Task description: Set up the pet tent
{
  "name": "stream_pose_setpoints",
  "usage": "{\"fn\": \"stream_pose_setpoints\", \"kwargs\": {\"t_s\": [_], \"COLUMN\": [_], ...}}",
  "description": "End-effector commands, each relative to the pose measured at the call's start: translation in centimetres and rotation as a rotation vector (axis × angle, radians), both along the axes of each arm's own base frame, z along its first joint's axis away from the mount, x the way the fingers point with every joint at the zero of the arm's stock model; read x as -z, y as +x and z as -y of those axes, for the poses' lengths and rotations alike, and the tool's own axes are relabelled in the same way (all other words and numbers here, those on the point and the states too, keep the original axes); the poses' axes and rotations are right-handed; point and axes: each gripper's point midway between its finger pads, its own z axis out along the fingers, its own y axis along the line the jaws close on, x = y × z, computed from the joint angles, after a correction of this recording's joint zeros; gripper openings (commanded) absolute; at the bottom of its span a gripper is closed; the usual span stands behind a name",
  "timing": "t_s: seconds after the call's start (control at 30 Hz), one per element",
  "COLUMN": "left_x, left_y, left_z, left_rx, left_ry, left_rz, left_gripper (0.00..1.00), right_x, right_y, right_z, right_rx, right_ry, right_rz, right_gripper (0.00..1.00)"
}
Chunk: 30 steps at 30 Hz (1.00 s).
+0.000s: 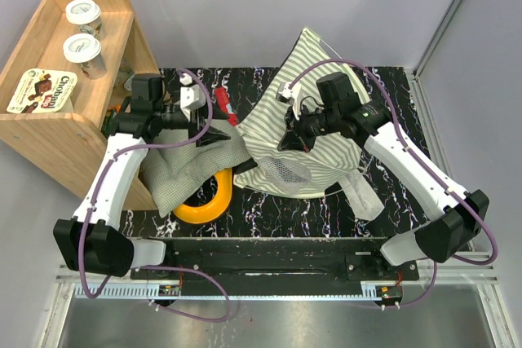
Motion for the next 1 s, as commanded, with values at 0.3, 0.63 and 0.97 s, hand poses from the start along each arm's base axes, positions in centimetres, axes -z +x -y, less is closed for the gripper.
{"fn": "stream_pose_setpoints", "kwargs": {"t_s": [0.3, 0.63, 0.97], "left_x": [-5.1, -1.4, -1.7], "left_y": [1.8, -0.4, -0.8], "left_z": [2.7, 3.4, 3.6], "left_rx": [-0.010, 0.041, 0.049], "left_ry": [-0.106, 0.021, 0.020], "left_rz": [0.092, 0.080, 0.073], "left_gripper": [0.59, 0.19, 0.00], "right_x": [0.3, 0.3, 0.3], "right_y": [0.2, 0.3, 1.0], "right_z": [0.3, 0.5, 0.6], "right_rx": [0.008, 0.010, 0.039], "right_ry": [-0.003, -0.014, -0.023], "right_rz": [-0.012, 0.004, 0.016], "right_gripper": [0.00, 0.00, 0.01]}}
